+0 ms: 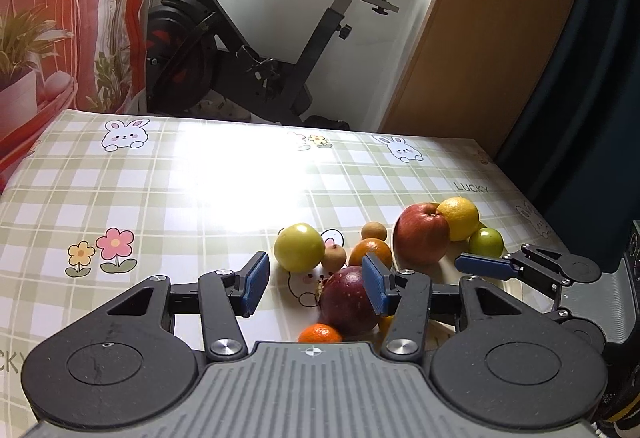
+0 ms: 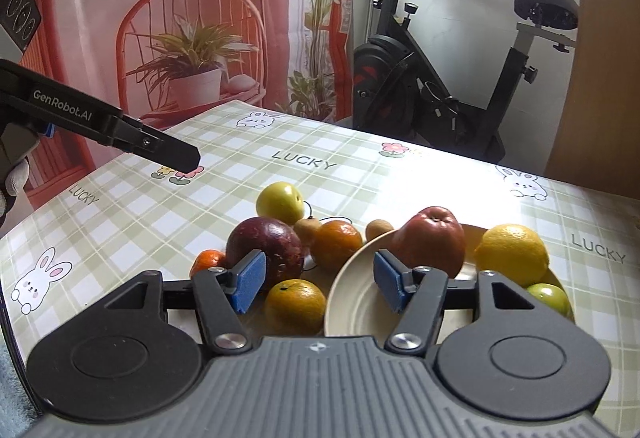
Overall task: Organize fruits
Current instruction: 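Move the left tool to the dark red apple and close on it, then carry the dark red apple with the left tool onto the plate and release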
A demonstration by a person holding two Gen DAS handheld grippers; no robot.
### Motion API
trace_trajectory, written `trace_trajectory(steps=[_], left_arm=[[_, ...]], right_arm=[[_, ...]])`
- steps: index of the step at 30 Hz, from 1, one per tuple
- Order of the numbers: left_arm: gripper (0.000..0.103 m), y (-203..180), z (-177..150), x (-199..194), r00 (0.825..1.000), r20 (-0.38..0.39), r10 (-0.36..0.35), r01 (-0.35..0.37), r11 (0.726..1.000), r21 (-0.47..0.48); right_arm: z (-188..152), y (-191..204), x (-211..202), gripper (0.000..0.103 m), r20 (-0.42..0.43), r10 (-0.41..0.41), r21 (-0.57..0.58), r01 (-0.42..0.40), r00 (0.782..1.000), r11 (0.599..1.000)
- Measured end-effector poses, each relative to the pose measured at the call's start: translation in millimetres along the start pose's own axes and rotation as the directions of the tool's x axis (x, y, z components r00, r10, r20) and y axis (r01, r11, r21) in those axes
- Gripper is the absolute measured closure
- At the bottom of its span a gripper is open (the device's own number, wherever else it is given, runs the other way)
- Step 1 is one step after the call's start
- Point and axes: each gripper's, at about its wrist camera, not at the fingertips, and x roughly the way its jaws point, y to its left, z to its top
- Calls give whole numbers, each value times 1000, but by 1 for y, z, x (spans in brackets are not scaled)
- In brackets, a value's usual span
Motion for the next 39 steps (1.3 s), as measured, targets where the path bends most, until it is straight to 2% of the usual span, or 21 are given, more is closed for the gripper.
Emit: trace_trajectory(steps=[7,16,24,34,39], left_arm=[[49,3,-11,13,999,-13,-33,33,999,-22],[49,-11,-18,48,994,-50,-102,101,995,-28],[49,-8,-24,67,992,-83,-97,93,994,-51],[47,-3,-32,70,988,-82,-133,127,989,-77],[48,-8,-35,69,990,-69,-122,118,991,-59]], right_arm=[[1,22,27,40,-36,38,-46,-40,999,998],[-1,32,51,40,-68,42,-79,-47,997,996],[-1,30,60,40,-78,60,-71,-66,995,995],[-4,26,66,39,-84,73,-25,-75,994,997],[-6,26,64,40,-75,71,-14,-72,995,997]])
